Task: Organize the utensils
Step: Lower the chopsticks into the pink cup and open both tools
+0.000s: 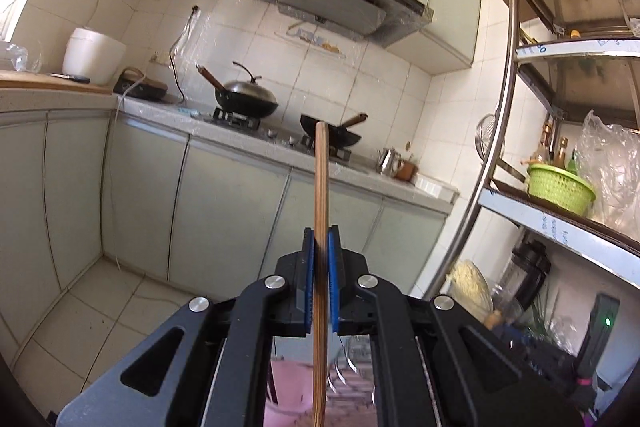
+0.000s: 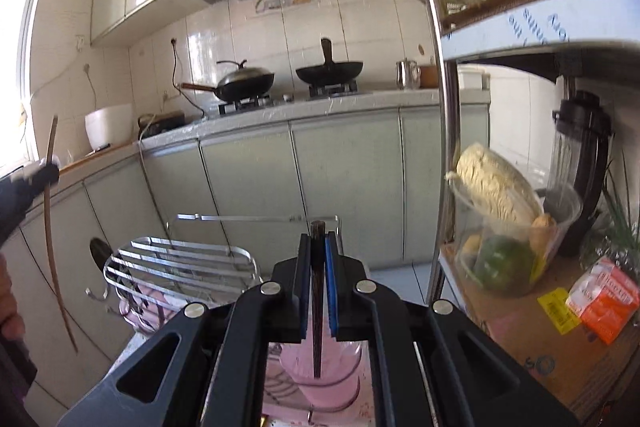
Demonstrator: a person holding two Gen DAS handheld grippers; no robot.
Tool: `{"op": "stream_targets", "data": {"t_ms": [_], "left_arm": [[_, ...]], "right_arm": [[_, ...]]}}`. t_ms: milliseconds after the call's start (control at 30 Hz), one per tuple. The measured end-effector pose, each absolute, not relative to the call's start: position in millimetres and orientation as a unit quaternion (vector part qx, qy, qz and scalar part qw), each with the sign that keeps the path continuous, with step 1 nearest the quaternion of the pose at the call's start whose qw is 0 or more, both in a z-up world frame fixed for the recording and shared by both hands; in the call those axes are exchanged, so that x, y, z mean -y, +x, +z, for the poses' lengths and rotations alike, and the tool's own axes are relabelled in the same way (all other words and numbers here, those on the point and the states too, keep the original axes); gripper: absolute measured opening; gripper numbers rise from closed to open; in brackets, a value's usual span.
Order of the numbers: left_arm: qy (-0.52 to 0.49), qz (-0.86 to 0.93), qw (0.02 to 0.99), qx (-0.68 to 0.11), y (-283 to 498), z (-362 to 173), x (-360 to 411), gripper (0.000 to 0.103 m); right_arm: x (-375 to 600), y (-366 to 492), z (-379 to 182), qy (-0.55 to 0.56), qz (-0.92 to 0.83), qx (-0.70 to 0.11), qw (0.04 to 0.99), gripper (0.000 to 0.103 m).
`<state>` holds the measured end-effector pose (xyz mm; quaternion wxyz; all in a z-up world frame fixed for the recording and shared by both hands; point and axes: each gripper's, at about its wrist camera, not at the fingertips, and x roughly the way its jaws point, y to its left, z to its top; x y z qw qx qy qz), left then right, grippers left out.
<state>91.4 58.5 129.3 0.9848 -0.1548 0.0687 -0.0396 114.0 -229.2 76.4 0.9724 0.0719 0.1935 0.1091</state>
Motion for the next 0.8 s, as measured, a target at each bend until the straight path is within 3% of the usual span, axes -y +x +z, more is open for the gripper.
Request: {"op": "stream_targets", "data": {"t_ms": [400,800], "left_arm": [[-0.118,0.028,0.992,0.022,130,105,-44,0.005],[-0.086,0.008,0.996,-0.036,119,52,-38,0.005]], "right_arm": [[231,113,54,0.086,0.109,-0.216,0.966,0.006],[222,112,48,0.076,0.110,-0.229,0.964,0.007]]}}
